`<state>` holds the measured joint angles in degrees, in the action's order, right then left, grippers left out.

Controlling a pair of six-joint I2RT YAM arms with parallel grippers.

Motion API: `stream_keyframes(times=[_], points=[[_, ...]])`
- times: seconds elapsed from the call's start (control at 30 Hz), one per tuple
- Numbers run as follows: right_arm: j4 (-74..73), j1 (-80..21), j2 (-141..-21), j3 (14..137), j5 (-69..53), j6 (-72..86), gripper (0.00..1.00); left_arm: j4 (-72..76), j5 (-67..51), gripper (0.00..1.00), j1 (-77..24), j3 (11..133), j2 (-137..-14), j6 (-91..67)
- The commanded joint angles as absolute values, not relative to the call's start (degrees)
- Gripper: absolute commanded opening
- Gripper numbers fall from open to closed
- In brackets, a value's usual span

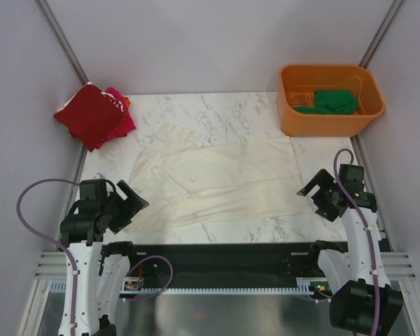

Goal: Fold and stack the t-shirts
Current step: Fold the tshirt

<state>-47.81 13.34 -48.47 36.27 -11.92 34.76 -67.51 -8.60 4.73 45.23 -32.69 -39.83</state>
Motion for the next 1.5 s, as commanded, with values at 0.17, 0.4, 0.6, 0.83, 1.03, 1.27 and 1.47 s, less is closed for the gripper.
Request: stream_keyframes(times=[0.17, 0.4, 0.6, 0.83, 1.03, 1.27, 1.47], points=[[-39.0, 13.1, -48.3, 47.0, -16.1, 37.4, 0.98, -63.6, -10.2, 0.86, 2.6, 59.0, -46.3, -33.9], [-26.3, 1.4, -66.2, 54.7, -15.1, 34.4, 0.98, -44.2, -14.5, 0.81, 1.9, 70.7, -70.0, -34.8], [-24.9, 0.4, -79.0, 60.2, -17.1, 31.3, 0.98, -36.0, -11.7, 0.81, 1.1, 91.5, -98.6, -26.6], [-24.0, 0.4, -75.1, 57.8, -19.0, 29.6, 0.98, -36.3, -17.9, 0.80, 1.2, 128.2, -130.5, -23.2], [-25.0, 0.4, -67.1, 54.1, -18.9, 29.4, 0.98, -37.1, -20.4, 0.83, 1.6, 136.1, -143.8, -25.2], [-26.4, 0.4, -66.7, 55.0, -22.3, 29.4, 0.98, -37.2, -22.9, 0.83, 1.5, 129.8, -146.4, -29.9], [-26.4, 0.4, -66.6, 53.5, -21.7, 29.1, 0.98, -37.3, -25.1, 0.77, 0.7, 125.5, -146.3, -28.0]])
